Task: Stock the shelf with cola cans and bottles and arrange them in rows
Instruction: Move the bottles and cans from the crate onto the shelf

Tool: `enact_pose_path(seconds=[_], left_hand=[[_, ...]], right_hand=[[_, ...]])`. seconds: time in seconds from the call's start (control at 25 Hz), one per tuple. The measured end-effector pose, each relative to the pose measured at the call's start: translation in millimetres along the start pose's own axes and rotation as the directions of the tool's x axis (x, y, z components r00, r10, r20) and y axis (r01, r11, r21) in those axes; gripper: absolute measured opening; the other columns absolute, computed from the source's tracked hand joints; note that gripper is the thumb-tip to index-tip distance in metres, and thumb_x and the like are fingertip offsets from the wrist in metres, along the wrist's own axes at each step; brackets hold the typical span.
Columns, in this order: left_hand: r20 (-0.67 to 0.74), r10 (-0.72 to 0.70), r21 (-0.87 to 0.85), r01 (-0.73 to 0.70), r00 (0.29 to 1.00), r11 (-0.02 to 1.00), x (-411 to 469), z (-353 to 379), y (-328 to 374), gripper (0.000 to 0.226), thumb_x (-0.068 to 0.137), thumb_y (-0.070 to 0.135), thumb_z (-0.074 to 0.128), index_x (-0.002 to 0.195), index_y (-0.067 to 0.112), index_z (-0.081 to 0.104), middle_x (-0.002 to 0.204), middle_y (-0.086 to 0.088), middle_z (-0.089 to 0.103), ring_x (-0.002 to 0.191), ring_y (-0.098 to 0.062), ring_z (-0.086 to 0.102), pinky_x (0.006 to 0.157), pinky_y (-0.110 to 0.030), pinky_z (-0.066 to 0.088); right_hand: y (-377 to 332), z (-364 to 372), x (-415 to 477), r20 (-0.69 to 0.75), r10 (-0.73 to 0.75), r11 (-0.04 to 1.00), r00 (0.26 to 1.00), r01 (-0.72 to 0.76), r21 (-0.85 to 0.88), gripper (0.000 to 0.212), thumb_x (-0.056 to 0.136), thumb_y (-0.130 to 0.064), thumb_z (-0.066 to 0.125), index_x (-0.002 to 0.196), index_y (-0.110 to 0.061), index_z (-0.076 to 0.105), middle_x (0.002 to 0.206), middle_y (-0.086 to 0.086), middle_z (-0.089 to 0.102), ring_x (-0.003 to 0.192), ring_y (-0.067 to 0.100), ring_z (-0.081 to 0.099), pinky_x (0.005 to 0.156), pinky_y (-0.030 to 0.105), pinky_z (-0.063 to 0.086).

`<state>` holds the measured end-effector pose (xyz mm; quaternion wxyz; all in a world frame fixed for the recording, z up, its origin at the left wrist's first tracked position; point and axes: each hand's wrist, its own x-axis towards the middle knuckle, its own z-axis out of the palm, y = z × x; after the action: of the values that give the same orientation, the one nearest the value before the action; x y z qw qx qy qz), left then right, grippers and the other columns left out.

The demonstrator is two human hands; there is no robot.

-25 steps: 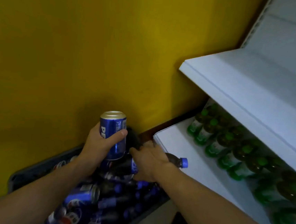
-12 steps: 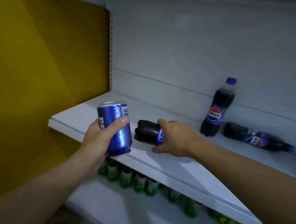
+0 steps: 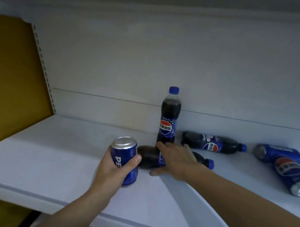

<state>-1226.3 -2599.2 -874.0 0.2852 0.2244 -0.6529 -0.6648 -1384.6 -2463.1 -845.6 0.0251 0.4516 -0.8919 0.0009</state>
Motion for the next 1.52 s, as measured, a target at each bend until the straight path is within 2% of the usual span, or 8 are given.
enact_pose_path(seconds=[0.28, 0.48, 0.6, 0.72, 0.84, 0.96, 1.24, 1.52], left_hand=[[0.157, 0.044, 0.091, -0.059, 0.987, 0.994, -6.3, 31.9, -8.8, 0.063, 0.069, 0.034, 0.092, 0.120, 0.033, 0.055, 0.104, 0.017, 0.073, 0.096, -0.003, 0.069, 0.078, -0.021, 0.054], [0.416, 0.020, 0.153, -0.092, 0.909, 0.984, -18.5, 105.1, -12.2, 0.076, 0.082, 0.015, 0.082, 0.138, 0.042, 0.038, 0.126, 0.019, 0.064, 0.117, -0.002, 0.061, 0.092, -0.024, 0.053], [0.480, 0.019, 0.184, -0.122, 0.877, 0.975, -28.4, 162.1, -13.9, 0.069, 0.088, -0.005, 0.069, 0.130, 0.042, 0.041, 0.130, 0.013, 0.058, 0.114, 0.000, 0.061, 0.085, -0.020, 0.056], [0.636, 0.013, 0.309, -0.271, 0.772, 0.912, -35.3, 194.7, -24.5, 0.089, 0.090, 0.014, 0.074, 0.154, 0.041, 0.018, 0.161, 0.010, 0.028, 0.142, -0.003, 0.039, 0.116, -0.030, 0.039], [0.640, 0.081, 0.551, -0.530, 0.764, 0.644, -35.2, 206.8, -35.6, 0.078, 0.099, 0.035, 0.060, 0.160, 0.028, 0.011, 0.165, 0.002, 0.017, 0.150, -0.013, 0.025, 0.118, -0.022, 0.022], [0.681, 0.169, 0.562, -0.656, 0.713, 0.504, -37.4, 212.2, -37.3, 0.058, 0.102, 0.036, 0.050, 0.155, 0.021, 0.031, 0.151, 0.002, 0.036, 0.133, -0.011, 0.044, 0.110, -0.020, 0.035], [0.621, 0.187, 0.473, -0.555, 0.761, 0.684, -22.9, 200.1, -27.9, 0.036, 0.099, 0.031, 0.061, 0.134, 0.029, 0.054, 0.134, 0.013, 0.049, 0.123, -0.005, 0.050, 0.109, -0.027, 0.041], [0.386, 0.357, 0.487, -0.516, 0.851, 0.704, -21.1, 83.1, 6.9, 0.039, 0.100, 0.017, 0.058, 0.137, 0.026, 0.054, 0.135, 0.011, 0.058, 0.124, -0.006, 0.054, 0.104, -0.029, 0.045]], right_hand=[[22.4, -3.7, -21.9, -0.303, 0.041, 0.959, 0.952, 0.047, 0.278, 0.052, 0.088, -0.045, 0.070, 0.132, -0.029, 0.050, 0.127, -0.003, 0.060, 0.115, 0.019, 0.054, 0.095, 0.041, 0.047], [41.5, -28.6, -72.4, -0.218, 0.284, 0.559, 0.934, 0.023, 0.829, 0.025, 0.095, -0.036, 0.065, 0.119, -0.032, 0.058, 0.104, -0.017, 0.067, 0.094, 0.003, 0.064, 0.076, 0.017, 0.052], [65.9, -29.1, -100.7, -0.211, 0.216, 0.718, 0.953, -0.009, 0.696, 0.057, 0.077, -0.047, 0.081, 0.126, -0.035, 0.054, 0.111, -0.017, 0.064, 0.099, 0.002, 0.062, 0.085, 0.025, 0.054], [118.1, -27.4, -123.3, -0.235, 0.347, 0.747, 0.908, -0.116, 0.654, 0.054, 0.076, -0.043, 0.082, 0.122, -0.032, 0.055, 0.116, -0.008, 0.063, 0.104, 0.012, 0.061, 0.091, 0.037, 0.056], [177.8, -31.3, -139.4, -0.202, 0.496, 0.753, 0.844, -0.303, 0.585, 0.057, 0.078, -0.037, 0.083, 0.125, -0.031, 0.053, 0.121, -0.004, 0.055, 0.106, 0.017, 0.057, 0.086, 0.031, 0.052], [226.5, -29.5, -144.9, -0.228, 0.523, 0.797, 0.821, -0.377, 0.472, 0.065, 0.075, -0.033, 0.086, 0.131, -0.029, 0.052, 0.129, -0.003, 0.051, 0.116, 0.021, 0.055, 0.091, 0.034, 0.051], [203.0, -24.1, -153.3, -0.347, 0.303, 0.953, 0.888, -0.282, 0.111, 0.070, 0.091, -0.048, 0.066, 0.150, -0.032, 0.033, 0.163, -0.002, 0.025, 0.154, 0.023, 0.011, 0.123, 0.049, 0.015], [86.3, -28.1, -133.8, -0.434, 0.028, 0.973, 0.900, 0.075, 0.217, 0.061, 0.093, -0.045, 0.062, 0.147, -0.026, 0.040, 0.155, -0.002, 0.040, 0.146, 0.020, 0.030, 0.114, 0.046, 0.036]])
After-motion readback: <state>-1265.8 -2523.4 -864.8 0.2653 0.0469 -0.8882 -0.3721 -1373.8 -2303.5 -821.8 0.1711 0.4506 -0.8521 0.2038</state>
